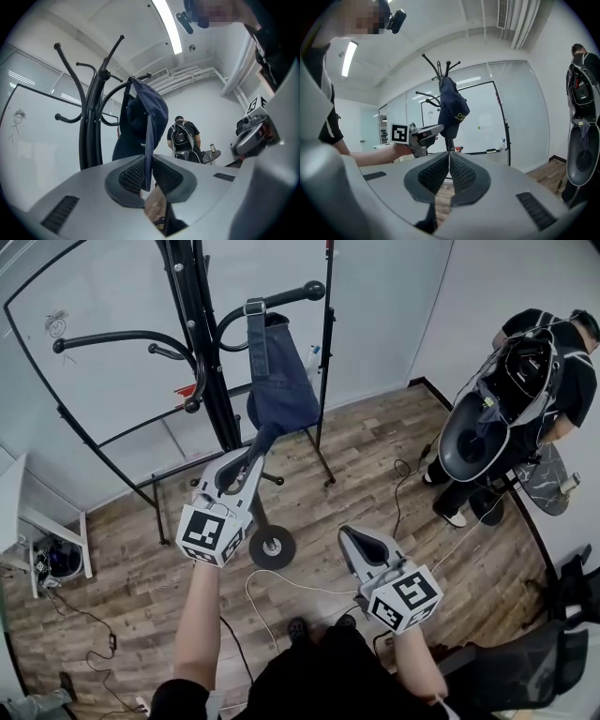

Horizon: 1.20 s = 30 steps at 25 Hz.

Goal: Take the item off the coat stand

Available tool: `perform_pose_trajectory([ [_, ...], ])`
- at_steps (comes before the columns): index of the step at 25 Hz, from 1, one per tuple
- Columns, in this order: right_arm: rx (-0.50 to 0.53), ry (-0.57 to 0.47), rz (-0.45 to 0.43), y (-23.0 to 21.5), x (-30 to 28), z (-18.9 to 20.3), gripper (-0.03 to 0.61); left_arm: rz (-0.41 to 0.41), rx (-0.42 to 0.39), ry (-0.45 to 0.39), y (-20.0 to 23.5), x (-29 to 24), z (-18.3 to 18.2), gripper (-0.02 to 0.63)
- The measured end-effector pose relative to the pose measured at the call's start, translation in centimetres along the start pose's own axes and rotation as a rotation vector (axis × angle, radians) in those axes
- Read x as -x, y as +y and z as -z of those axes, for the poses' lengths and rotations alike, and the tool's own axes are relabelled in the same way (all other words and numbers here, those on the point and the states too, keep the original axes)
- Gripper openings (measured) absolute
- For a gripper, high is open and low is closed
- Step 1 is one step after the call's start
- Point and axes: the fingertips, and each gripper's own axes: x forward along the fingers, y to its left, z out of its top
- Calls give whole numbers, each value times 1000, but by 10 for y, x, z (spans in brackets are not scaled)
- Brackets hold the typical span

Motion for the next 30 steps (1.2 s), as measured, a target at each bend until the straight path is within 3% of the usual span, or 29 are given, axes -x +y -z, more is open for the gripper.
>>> perform_pose_trajectory([
  [11, -3, 1, 8, 1, 1, 1, 32, 39, -44, 2, -9, 0, -1, 34],
  [17, -1, -7, 9, 4, 1, 0, 32, 25, -141, -22, -12, 2, -17, 31],
  [30, -1, -40, 20, 2, 8, -8, 32, 56, -148, -111, -28, 2, -58, 31],
])
